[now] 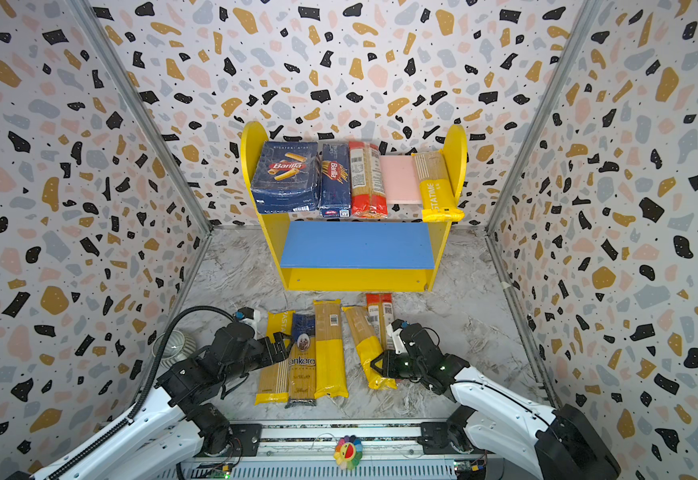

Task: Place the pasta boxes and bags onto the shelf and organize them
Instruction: 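Lift the yellow bag with the right gripper up toward the pink shelf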

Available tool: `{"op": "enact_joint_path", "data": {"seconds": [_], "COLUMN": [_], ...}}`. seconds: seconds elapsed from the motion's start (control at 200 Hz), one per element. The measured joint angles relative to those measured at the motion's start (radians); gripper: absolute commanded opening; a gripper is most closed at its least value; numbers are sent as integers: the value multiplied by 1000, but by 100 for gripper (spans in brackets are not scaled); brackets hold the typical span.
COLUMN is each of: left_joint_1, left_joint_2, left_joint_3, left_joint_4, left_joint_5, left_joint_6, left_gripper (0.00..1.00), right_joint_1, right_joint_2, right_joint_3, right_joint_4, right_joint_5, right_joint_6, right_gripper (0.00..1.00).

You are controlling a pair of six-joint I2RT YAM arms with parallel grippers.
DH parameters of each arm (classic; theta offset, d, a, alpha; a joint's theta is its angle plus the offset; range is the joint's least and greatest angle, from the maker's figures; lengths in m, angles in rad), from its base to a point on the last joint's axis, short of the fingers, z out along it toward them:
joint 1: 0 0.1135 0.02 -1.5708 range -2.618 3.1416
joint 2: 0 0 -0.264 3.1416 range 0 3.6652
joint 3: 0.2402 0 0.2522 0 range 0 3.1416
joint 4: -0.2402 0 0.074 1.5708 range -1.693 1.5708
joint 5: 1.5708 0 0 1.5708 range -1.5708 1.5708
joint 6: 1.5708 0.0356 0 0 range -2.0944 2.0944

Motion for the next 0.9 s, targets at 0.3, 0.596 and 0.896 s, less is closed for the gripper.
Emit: {"op": "enact_joint_path", "data": {"seconds": [0.3,0.596,0.896], "left_joint_1": [0,0,1], "left_joint_2": [58,87,111], "left_joint_3": [39,117,178], "left_joint_4": [-5,-3,-36], "left_joint_5": [-5,-16,-44], "left_joint_6": [3,5,18], "left_gripper": [99,100,99], "right_joint_1": [-103,-202,-277], "right_joint_2": [-8,-163,-332], "right_joint_3": [-48,-32,78], "right_joint_4": [188,192,64], "right_joint_5": [-217,-371,-483], "right_joint_6": [129,212,258], "right_gripper": [0,0,0]}}
